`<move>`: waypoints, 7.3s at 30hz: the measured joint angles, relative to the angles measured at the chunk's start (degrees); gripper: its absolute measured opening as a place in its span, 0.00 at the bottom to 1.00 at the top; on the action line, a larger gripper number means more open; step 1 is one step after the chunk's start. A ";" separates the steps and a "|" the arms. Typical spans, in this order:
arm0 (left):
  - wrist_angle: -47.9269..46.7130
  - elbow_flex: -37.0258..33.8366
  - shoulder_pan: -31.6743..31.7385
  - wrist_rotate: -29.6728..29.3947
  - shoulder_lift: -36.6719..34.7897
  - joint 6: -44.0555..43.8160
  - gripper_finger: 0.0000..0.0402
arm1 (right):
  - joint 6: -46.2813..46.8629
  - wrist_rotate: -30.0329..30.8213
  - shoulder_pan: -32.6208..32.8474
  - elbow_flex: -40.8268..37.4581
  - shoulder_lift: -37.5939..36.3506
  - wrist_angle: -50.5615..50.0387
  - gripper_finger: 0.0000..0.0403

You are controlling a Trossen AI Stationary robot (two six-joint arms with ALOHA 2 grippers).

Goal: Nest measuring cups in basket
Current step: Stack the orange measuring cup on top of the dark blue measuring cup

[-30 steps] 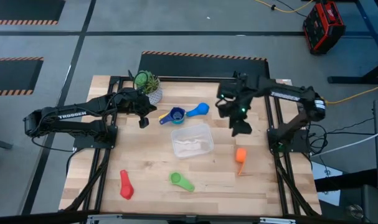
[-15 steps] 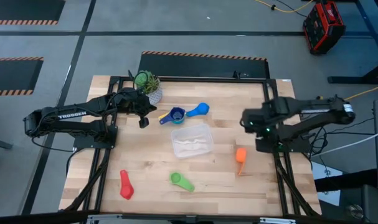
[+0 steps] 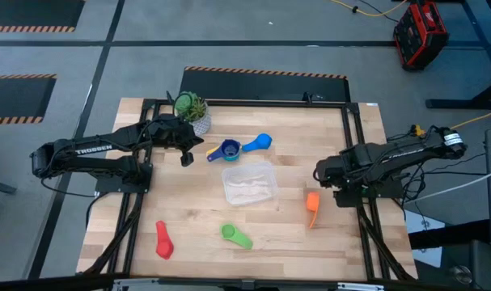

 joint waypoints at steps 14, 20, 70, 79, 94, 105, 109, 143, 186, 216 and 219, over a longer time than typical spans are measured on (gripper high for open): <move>0.02 0.00 0.00 0.02 -0.02 -0.02 0.03 | 0.88 4.83 0.18 -0.98 4.33 3.97 0.62; 0.02 0.00 0.02 0.02 0.00 -0.90 0.00 | 0.94 4.76 3.17 -0.97 8.68 4.07 0.61; 0.02 0.00 0.02 0.02 0.00 -1.01 0.07 | 4.83 12.37 10.34 1.06 19.13 12.92 0.61; 0.02 0.00 0.00 0.02 -0.01 -1.01 0.07 | 3.96 15.20 10.34 1.53 19.13 18.55 0.61; 0.02 0.00 0.02 0.02 -0.02 -1.01 0.07 | -0.52 21.22 10.16 0.94 20.00 29.52 0.62; 0.02 0.00 0.02 0.02 -0.02 -0.98 0.07 | -15.24 21.22 10.19 7.34 19.98 27.84 0.62; 0.02 0.00 0.00 0.02 -0.02 -0.94 0.07 | -26.05 19.34 9.76 9.35 19.97 28.08 0.62; 0.02 0.00 0.00 0.02 -0.02 -0.94 0.07 | -32.01 7.60 2.36 9.42 34.05 30.61 0.50; 0.02 0.00 0.00 0.02 -0.02 -0.90 0.07 | -24.62 7.65 -19.15 46.77 33.86 6.22 0.04; 0.02 0.00 0.00 0.02 -0.02 -0.85 0.07 | 2.89 -5.56 -30.27 49.55 52.66 36.69 0.04; 0.03 0.00 0.00 0.01 -0.02 -0.85 0.07 | 3.41 -6.32 -30.34 49.55 54.18 38.30 0.04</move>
